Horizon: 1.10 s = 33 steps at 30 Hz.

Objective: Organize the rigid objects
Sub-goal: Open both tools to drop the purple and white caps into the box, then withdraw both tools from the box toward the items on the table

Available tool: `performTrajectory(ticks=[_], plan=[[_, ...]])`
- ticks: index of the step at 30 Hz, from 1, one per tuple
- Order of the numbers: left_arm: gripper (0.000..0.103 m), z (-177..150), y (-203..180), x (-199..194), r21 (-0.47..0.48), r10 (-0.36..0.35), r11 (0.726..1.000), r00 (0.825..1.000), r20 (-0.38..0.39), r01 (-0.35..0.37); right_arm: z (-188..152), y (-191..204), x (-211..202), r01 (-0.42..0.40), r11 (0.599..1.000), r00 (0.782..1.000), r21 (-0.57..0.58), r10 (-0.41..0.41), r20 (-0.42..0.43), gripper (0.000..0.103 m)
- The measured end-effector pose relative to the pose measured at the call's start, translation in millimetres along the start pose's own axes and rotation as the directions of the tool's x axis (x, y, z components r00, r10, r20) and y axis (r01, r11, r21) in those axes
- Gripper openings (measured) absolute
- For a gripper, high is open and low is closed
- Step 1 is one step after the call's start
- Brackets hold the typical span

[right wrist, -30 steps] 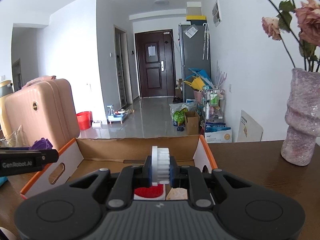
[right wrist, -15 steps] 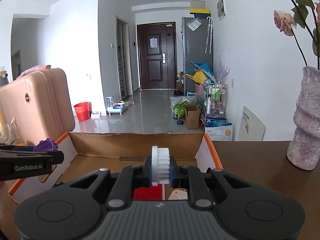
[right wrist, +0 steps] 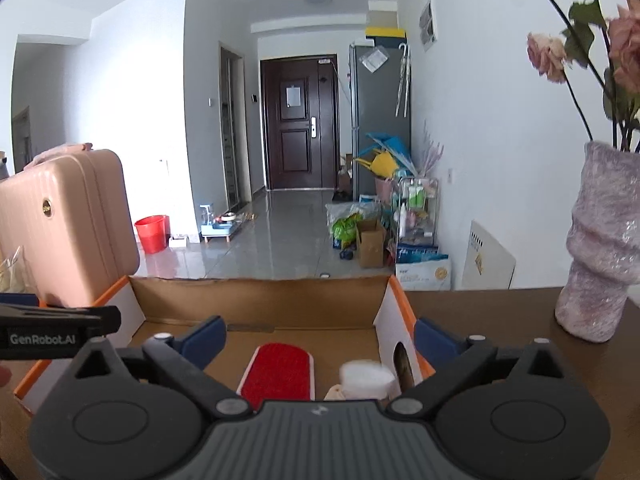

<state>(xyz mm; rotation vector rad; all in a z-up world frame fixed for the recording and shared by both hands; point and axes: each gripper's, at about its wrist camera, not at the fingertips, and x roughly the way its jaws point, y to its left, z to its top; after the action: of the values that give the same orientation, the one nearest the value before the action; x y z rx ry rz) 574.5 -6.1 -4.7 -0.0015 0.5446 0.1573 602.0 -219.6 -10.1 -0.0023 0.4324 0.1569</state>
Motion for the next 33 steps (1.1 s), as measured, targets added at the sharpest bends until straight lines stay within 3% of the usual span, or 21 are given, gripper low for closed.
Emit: performTrajectory(ticks=[18, 33], plan=[[0.103, 0, 2, -6, -0.008, -0.008, 1.000, 1.000, 0.004, 0.008, 0, 1, -9, 0.023, 1.000, 1.000, -0.009, -0.023, 0.012, 0.102], [0.103, -11, 6, -55, 0.030, -0.076, 0.997, 0.993, 0.091, 0.074, -5, 6, -55, 0.025, 0.999, 0.997, -0.040, -0.022, 0.077, 0.103]])
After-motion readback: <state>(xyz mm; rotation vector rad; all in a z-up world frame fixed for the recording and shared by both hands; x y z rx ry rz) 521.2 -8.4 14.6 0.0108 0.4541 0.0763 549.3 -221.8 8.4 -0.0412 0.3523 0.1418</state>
